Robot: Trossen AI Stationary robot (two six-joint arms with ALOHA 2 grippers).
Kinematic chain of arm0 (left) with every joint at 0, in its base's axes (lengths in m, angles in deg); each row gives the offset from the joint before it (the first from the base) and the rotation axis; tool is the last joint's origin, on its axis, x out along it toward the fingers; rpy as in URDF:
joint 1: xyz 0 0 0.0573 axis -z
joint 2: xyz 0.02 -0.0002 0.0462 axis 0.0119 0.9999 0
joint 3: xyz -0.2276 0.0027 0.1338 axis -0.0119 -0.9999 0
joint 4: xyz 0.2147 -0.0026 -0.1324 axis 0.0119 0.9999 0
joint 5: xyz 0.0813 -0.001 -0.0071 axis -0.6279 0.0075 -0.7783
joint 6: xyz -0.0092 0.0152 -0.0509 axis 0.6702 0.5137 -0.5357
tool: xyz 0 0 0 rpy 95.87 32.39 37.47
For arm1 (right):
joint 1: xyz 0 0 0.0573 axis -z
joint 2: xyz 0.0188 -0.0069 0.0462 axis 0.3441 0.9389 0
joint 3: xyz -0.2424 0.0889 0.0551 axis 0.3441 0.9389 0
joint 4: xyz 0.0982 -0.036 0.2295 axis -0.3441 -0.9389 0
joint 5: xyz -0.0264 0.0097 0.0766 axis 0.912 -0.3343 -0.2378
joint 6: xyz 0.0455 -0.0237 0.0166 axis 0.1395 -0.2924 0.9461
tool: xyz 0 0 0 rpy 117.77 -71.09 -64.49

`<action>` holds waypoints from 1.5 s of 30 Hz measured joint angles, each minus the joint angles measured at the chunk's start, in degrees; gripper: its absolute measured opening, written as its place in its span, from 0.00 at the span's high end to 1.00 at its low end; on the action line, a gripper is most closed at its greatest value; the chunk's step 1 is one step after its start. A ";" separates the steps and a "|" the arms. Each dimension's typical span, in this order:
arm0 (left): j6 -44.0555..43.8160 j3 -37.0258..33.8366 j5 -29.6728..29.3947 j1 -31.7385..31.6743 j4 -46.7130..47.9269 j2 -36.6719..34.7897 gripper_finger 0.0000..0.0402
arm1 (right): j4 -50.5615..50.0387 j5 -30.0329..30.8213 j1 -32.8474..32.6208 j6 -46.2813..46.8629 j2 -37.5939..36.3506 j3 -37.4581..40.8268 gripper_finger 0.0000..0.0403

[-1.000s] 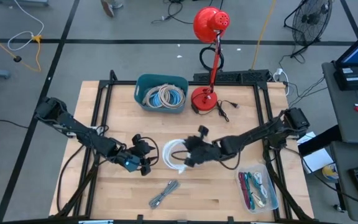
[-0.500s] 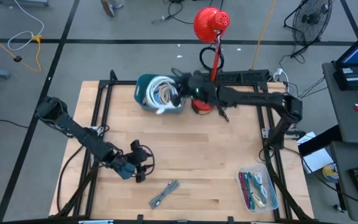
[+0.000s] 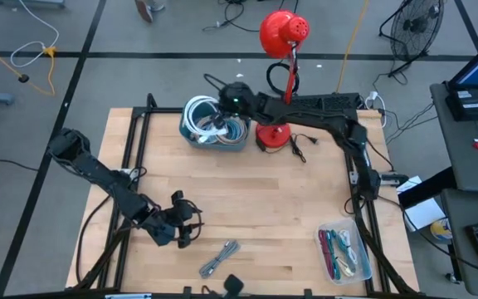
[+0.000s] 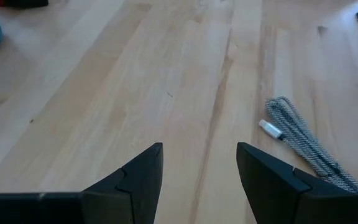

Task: Pick & Place USB Port
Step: Put the white hdmi cable into the blue bin

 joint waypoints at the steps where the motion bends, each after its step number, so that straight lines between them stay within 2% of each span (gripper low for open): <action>1: -0.40 0.00 -0.10 0.35 -0.03 0.00 0.49 | -1.58 0.17 -0.21 -0.04 1.20 -1.56 0.94; 8: -3.84 0.00 -4.07 4.12 -0.01 0.00 0.49 | -2.02 4.48 -0.89 1.78 6.22 -4.39 0.94; 15: -6.12 0.00 -6.93 6.39 -0.08 0.00 0.49 | -2.72 14.39 -1.46 1.30 6.83 -2.78 0.94; 26: -6.49 0.00 -7.54 6.57 -0.21 0.00 0.49 | -1.21 16.45 -3.64 0.35 6.76 -0.19 0.94; 30: -6.49 0.00 -7.87 6.55 -0.18 0.00 0.49 | -1.04 21.54 -5.34 -2.09 6.76 -0.19 0.94; 41: -6.84 0.00 -8.37 6.51 -0.18 0.00 0.49 | -2.33 21.30 -6.09 0.02 6.76 -0.15 0.94; 45: -6.80 0.00 -8.37 6.51 -0.16 0.00 0.49 | -2.33 17.64 -6.02 1.67 6.76 -0.15 0.93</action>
